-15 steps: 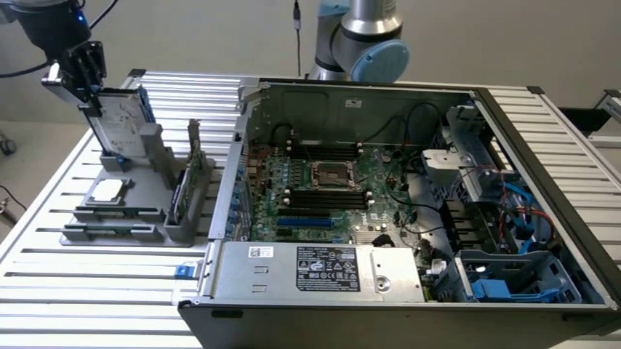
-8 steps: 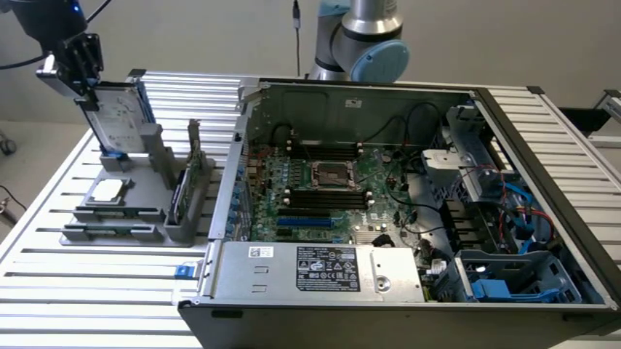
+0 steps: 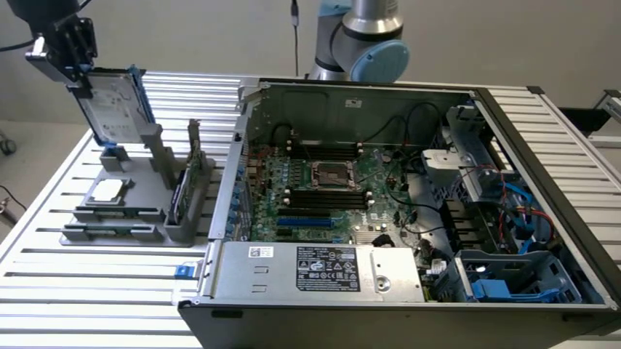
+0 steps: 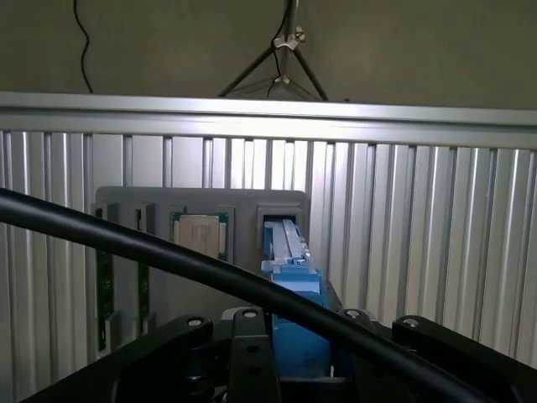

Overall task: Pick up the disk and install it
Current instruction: 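Pick up the disk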

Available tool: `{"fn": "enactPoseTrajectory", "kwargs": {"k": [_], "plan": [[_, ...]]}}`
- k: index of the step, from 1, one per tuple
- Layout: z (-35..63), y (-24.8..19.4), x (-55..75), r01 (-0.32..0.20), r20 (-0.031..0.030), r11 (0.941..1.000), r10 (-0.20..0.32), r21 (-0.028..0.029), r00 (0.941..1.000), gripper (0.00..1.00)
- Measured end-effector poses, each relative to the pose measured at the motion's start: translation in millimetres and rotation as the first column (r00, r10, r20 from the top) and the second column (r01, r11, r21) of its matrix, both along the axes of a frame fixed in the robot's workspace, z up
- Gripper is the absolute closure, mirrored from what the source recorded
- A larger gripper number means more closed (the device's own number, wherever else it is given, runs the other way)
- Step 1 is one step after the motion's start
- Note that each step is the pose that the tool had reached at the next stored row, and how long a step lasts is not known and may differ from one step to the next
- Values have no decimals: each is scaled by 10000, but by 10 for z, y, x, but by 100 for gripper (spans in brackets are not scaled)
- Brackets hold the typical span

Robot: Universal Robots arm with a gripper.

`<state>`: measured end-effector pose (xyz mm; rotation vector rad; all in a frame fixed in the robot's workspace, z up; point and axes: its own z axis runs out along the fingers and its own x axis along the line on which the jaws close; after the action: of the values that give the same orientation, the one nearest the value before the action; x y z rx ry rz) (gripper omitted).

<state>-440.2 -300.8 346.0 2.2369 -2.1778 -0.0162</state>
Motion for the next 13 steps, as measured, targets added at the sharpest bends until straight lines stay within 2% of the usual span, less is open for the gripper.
{"fn": "enactPoseTrajectory", "kwargs": {"k": [2,8,13], "plan": [[82,0,0,0,1,10000,0,1,10000,67],[243,-1,17,-2,0,10000,2,5,10000,67],[448,-5,169,-1,3,10000,1,21,10000,67]]}}
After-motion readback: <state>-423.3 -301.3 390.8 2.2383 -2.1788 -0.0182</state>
